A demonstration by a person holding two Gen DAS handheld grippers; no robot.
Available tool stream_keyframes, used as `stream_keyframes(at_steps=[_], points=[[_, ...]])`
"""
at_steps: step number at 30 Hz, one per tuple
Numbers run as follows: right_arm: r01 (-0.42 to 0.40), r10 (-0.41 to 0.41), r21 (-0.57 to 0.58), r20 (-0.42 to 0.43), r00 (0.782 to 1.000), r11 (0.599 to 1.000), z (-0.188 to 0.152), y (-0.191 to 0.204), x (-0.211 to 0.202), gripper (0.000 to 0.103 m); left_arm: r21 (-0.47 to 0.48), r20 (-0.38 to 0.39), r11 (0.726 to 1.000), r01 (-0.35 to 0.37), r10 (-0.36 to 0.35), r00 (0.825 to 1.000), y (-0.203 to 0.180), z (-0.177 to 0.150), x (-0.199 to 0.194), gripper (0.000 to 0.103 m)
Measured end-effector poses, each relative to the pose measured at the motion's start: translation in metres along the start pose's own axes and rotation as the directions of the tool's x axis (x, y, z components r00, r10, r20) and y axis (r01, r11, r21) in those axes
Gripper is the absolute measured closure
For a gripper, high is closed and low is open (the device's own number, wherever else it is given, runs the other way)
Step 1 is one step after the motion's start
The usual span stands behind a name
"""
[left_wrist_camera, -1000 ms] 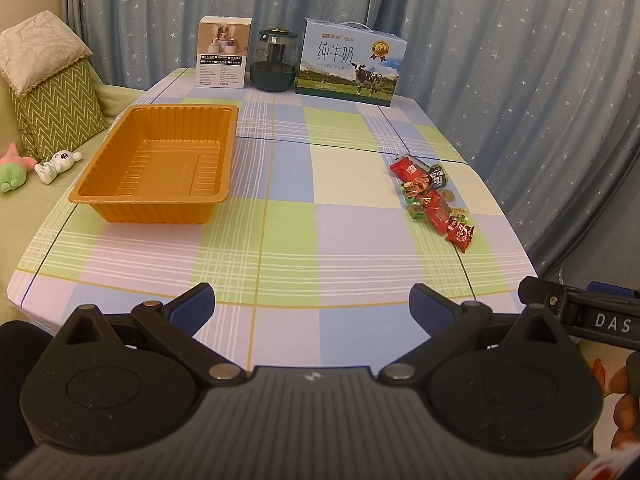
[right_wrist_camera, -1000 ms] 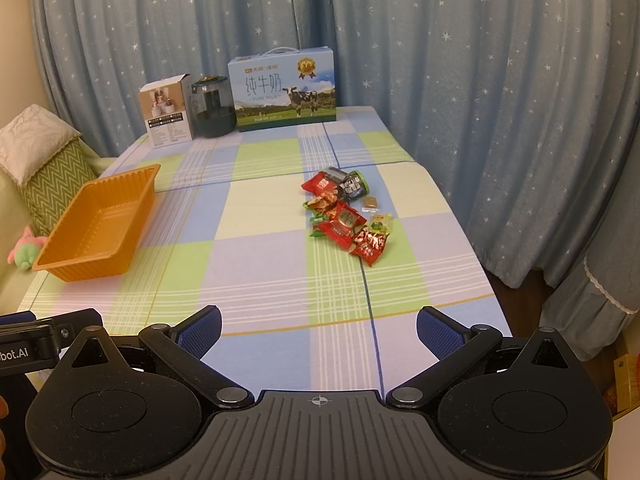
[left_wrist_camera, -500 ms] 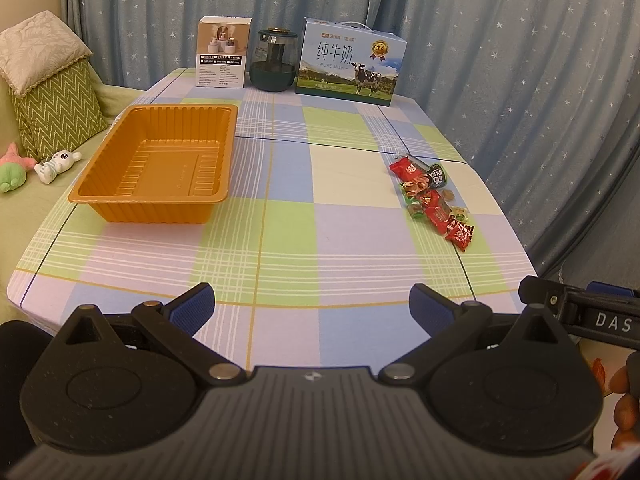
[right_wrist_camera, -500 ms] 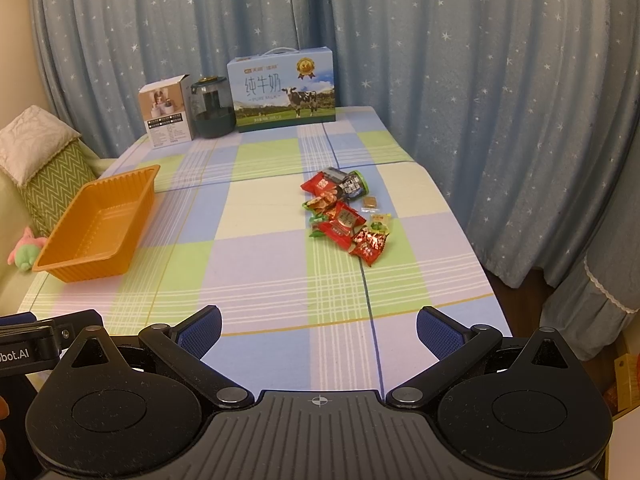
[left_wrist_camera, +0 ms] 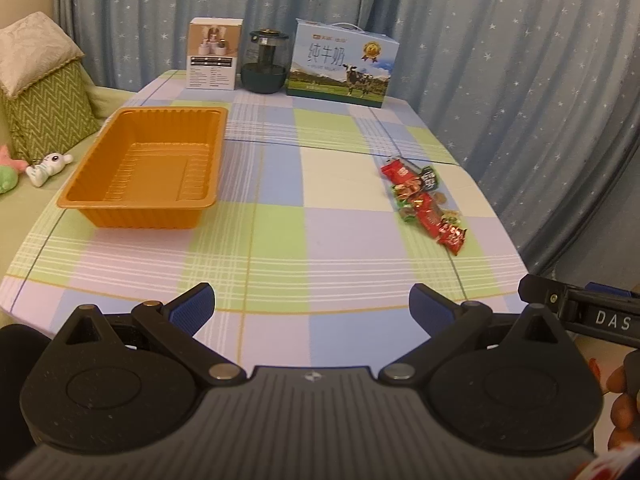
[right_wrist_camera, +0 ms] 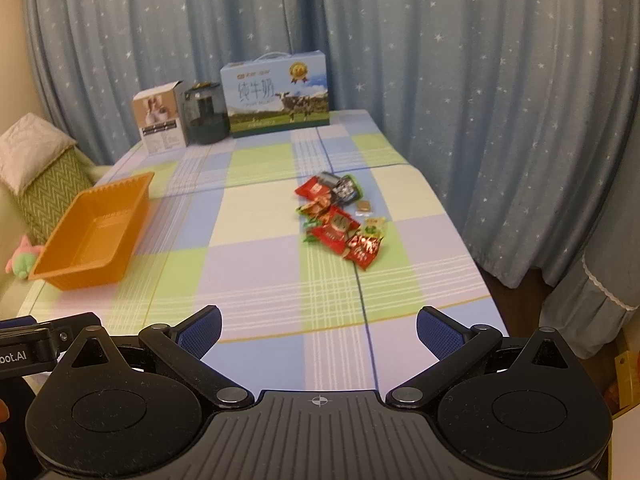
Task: Organize snacks
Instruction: 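Move both tools to the snack pile while opening their fingers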
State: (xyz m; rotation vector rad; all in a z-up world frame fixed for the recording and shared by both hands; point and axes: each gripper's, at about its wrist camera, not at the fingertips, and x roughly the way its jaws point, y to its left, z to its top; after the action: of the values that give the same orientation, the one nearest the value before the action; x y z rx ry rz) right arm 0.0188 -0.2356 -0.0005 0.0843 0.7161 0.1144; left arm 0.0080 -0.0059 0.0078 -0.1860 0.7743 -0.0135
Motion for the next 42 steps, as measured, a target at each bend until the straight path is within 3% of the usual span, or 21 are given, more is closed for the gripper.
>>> stream_keyframes(at_steps=[7, 14, 17, 25, 30, 33, 37, 42], points=[[0.015, -0.017, 0.049, 0.056, 0.998, 0.999, 0.013, -0.018, 0.006, 0.000, 0.024, 0.012, 0.998, 0.054, -0.054, 0.998, -0.006, 0.017, 0.018, 0.000], [0.049, -0.060, 0.143, 0.073, 0.995, 0.988, 0.024, -0.043, 0.040, 0.001, 0.056, -0.013, 0.993, 0.101, -0.100, 0.995, -0.018, 0.037, 0.070, 0.000], [0.053, -0.065, 0.172, 0.061, 0.996, 0.984, 0.025, -0.053, 0.066, 0.017, 0.091, -0.016, 0.988, 0.121, -0.120, 0.993, -0.024, 0.043, 0.100, 0.000], [0.058, -0.064, 0.172, 0.028, 0.998, 0.983, 0.027, -0.060, 0.140, 0.032, 0.178, -0.004, 0.965, 0.193, -0.195, 0.981, -0.037, 0.062, 0.166, 0.004], [0.082, -0.083, 0.089, 0.002, 0.997, 0.993, 0.021, -0.057, 0.180, 0.050, 0.228, -0.024, 0.940, 0.255, -0.256, 0.966, -0.038, 0.070, 0.204, 0.010], [0.077, -0.076, 0.036, -0.015, 0.997, 0.996, 0.019, -0.053, 0.195, 0.054, 0.249, -0.036, 0.928, 0.276, -0.276, 0.961, -0.036, 0.071, 0.221, 0.011], [0.093, -0.093, -0.120, 0.009, 0.996, 0.988, 0.022, -0.042, 0.208, 0.057, 0.227, -0.062, 0.926, 0.302, -0.295, 0.953, -0.031, 0.072, 0.236, 0.012], [0.076, -0.086, -0.220, -0.038, 0.996, 0.973, 0.022, -0.034, 0.228, 0.067, 0.245, -0.073, 0.911, 0.332, -0.324, 0.943, -0.029, 0.074, 0.241, 0.012]])
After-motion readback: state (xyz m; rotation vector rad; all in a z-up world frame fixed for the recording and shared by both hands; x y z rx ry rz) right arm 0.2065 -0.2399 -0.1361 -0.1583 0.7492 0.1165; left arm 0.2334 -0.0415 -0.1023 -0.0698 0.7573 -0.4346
